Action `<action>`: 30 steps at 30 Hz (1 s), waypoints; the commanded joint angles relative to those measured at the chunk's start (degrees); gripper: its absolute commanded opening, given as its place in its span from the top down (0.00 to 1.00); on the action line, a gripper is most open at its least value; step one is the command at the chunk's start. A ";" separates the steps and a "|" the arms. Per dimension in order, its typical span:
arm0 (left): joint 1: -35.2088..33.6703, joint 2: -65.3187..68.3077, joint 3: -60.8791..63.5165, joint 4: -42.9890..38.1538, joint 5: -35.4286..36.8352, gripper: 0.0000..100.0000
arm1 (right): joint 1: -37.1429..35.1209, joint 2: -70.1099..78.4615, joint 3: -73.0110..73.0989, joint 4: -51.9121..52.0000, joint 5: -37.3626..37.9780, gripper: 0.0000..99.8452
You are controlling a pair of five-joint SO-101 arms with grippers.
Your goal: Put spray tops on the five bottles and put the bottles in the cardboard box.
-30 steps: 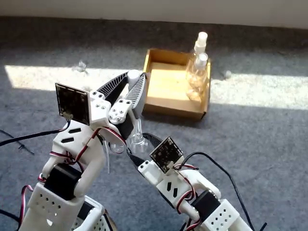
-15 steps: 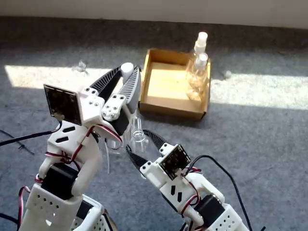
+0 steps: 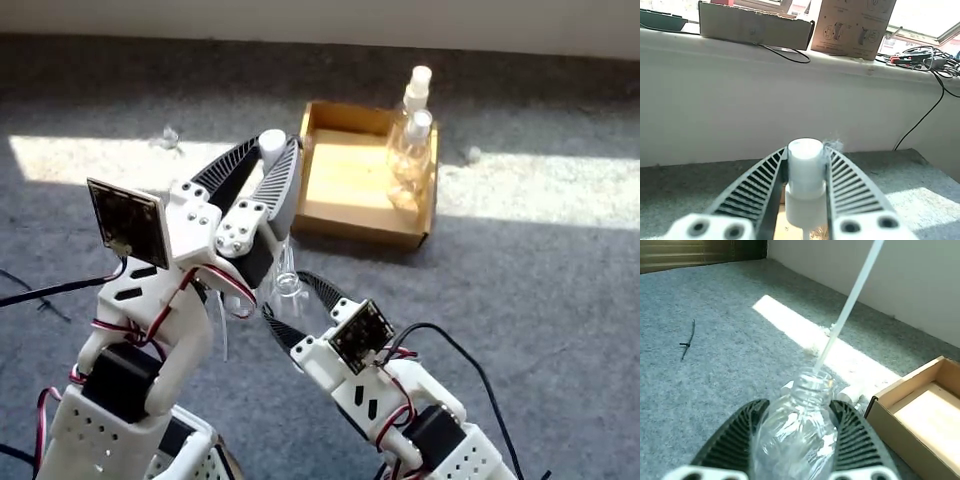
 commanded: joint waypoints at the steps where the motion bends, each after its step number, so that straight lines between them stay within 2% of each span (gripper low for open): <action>1: 0.66 -0.31 -0.84 0.26 0.00 1.00 | -0.13 -0.66 -0.66 0.22 0.53 1.00; 5: 2.33 -0.75 1.10 3.52 0.00 1.00 | 0.22 -0.66 -0.75 0.22 0.53 1.00; 9: 4.97 -0.75 3.21 8.00 0.00 1.00 | 4.88 -0.66 -0.84 -0.92 0.18 1.00; 14: 6.99 -0.75 6.55 9.23 0.00 1.00 | 9.80 -0.75 -0.84 -5.32 0.09 1.00; 19: 9.89 -0.40 9.10 9.23 -0.35 1.00 | 10.15 -0.75 -1.01 -5.32 0.09 1.00; 25: 10.33 -0.31 10.33 11.08 -0.44 1.00 | 10.15 -0.75 -0.92 -5.14 0.44 1.00; 30: 10.42 -0.31 12.26 12.66 -3.87 1.00 | 10.15 -0.75 -1.10 -5.14 0.44 1.00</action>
